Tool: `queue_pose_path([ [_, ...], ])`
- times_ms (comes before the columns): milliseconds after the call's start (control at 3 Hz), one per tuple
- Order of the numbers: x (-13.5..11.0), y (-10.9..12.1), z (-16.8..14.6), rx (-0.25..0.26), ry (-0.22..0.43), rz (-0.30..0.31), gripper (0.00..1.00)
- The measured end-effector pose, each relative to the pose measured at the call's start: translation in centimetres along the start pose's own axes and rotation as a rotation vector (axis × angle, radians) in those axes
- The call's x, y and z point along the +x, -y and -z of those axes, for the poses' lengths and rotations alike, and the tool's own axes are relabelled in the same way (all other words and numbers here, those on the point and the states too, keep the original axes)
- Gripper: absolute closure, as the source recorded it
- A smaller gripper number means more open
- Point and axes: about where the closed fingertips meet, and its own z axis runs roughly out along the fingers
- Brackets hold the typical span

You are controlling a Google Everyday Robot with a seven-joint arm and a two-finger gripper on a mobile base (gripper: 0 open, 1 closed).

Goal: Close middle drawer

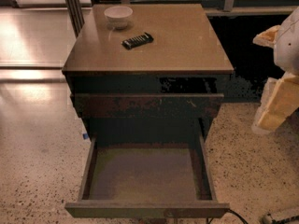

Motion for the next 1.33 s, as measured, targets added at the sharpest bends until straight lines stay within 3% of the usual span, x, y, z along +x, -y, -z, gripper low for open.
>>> queue_pose_path([
  [333, -0.5, -2.9, -2.6, 0.041, 0.035, 0.011, 0.00],
  [667, -0.1, -5.6, -8.1, 0.046, 0.047, 0.008, 0.00],
  [1333, 2.5, -9.3, -20.1, 0.005, 0.022, -0.035, 0.00],
])
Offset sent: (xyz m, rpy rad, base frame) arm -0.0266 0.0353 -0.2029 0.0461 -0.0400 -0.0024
